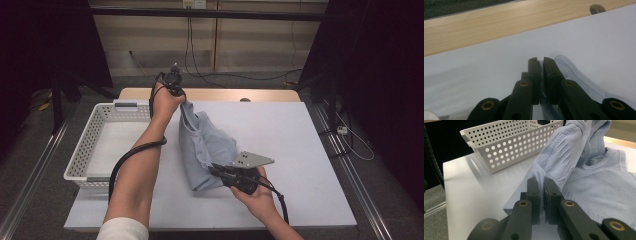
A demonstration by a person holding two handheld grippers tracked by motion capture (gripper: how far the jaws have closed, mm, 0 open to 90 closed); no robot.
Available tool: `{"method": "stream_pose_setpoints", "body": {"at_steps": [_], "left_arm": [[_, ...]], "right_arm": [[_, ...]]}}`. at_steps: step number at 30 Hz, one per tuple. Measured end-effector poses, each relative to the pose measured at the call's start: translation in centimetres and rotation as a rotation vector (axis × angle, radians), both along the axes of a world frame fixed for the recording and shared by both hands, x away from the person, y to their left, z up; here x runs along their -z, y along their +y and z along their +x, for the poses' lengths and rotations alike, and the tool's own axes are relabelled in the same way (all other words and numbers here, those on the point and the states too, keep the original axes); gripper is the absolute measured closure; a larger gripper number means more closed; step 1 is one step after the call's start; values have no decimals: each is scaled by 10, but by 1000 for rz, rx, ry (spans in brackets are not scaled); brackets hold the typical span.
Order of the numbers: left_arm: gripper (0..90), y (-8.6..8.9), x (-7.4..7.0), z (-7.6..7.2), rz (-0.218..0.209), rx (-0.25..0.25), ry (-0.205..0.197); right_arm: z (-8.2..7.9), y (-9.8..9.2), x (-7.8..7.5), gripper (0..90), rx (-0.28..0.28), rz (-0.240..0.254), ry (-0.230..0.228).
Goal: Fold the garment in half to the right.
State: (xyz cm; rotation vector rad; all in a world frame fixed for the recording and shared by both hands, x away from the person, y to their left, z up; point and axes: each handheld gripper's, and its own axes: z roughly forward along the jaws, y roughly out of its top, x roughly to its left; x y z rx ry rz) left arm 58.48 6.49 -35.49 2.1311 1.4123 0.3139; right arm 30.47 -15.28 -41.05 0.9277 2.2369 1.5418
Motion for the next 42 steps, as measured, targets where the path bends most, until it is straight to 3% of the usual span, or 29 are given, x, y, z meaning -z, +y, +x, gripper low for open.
{"method": "stream_pose_setpoints", "body": {"at_steps": [15, 18, 20, 24, 30, 42], "left_arm": [[844, -11, 1, 5, -30, 11, -5], [819, -13, 3, 5, -39, 24, -20], [768, -14, 2, 5, -51, 24, -40], [642, -12, -1, 3, -67, 26, -40], [530, -7, 0, -2, -56, 35, -36], [403, -2, 6, -15, -59, 62, 1]], "right_arm": [[0, -11, 1, 851, 50, -62, -29], [2, -16, 2, 852, 81, -81, -32], [4, -20, 4, 852, 95, -90, -24], [8, -31, 10, 852, 132, -112, -10], [7, -42, 13, 851, 173, -144, -13], [4, -53, 18, 847, 214, -165, 2]]}}
